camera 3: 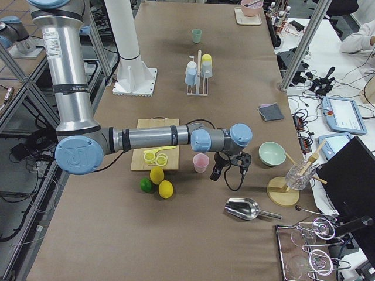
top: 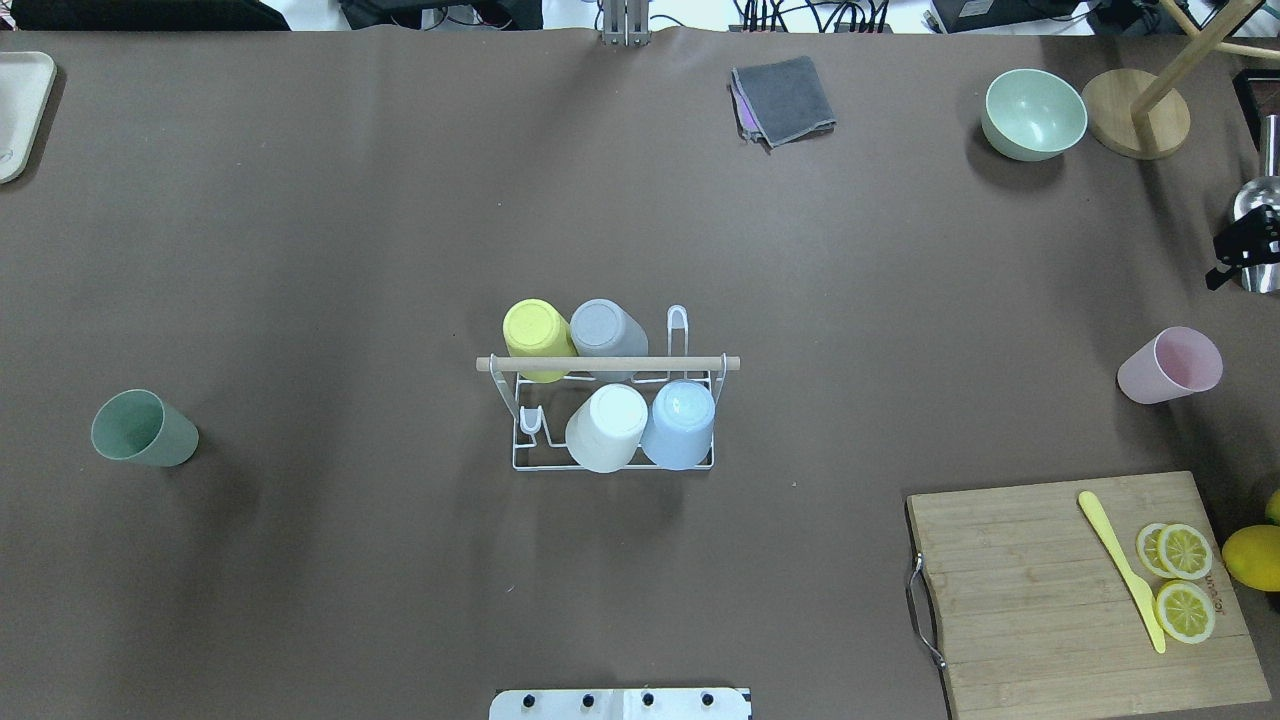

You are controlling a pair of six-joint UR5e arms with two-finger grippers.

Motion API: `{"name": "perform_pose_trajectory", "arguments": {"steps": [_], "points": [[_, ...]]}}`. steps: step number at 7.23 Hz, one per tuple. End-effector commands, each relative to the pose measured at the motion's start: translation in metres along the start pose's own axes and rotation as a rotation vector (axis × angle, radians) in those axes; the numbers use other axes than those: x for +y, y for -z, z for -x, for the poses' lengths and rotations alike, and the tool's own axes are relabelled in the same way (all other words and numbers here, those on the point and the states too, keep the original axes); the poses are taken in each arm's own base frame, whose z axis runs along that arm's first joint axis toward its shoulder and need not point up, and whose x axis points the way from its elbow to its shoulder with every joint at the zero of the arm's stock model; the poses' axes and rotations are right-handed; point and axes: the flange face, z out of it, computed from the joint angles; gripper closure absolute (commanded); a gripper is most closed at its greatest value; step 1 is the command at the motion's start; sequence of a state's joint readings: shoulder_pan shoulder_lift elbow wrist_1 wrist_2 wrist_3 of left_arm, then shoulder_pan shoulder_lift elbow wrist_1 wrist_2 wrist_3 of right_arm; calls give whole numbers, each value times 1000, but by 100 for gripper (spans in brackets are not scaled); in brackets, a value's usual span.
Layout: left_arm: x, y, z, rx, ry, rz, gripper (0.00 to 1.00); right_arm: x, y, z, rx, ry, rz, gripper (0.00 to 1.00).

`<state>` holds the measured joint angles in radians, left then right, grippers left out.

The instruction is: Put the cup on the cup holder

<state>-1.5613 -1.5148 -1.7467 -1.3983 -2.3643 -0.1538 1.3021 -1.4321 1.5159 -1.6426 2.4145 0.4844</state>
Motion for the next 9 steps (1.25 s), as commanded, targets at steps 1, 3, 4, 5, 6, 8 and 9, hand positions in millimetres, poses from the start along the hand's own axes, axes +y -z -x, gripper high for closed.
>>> {"name": "perform_pose_trajectory", "arguments": {"steps": [1, 3, 4, 5, 6, 8, 9], "points": [[-45, -16, -60, -11, -86, 38, 2, -3, -7, 36, 29, 6, 57, 1], [-79, -16, -124, -9, -137, 76, 2, 3, -23, 60, 48, 76, 97, 1], [-91, -9, -157, -12, -152, 92, 2, 5, -30, 62, 51, 143, 112, 1], [-94, -7, -192, -23, -165, 137, 2, 6, -34, 66, 54, 212, 123, 1], [-100, 5, -213, -25, -165, 143, 2, 6, -36, 67, 53, 247, 127, 1], [-94, -1, -272, -33, -223, 185, 2, 3, -40, 61, 68, 345, 132, 1], [-79, -9, -294, -38, -254, 212, 2, -4, -48, 46, 77, 338, 150, 1]]}}
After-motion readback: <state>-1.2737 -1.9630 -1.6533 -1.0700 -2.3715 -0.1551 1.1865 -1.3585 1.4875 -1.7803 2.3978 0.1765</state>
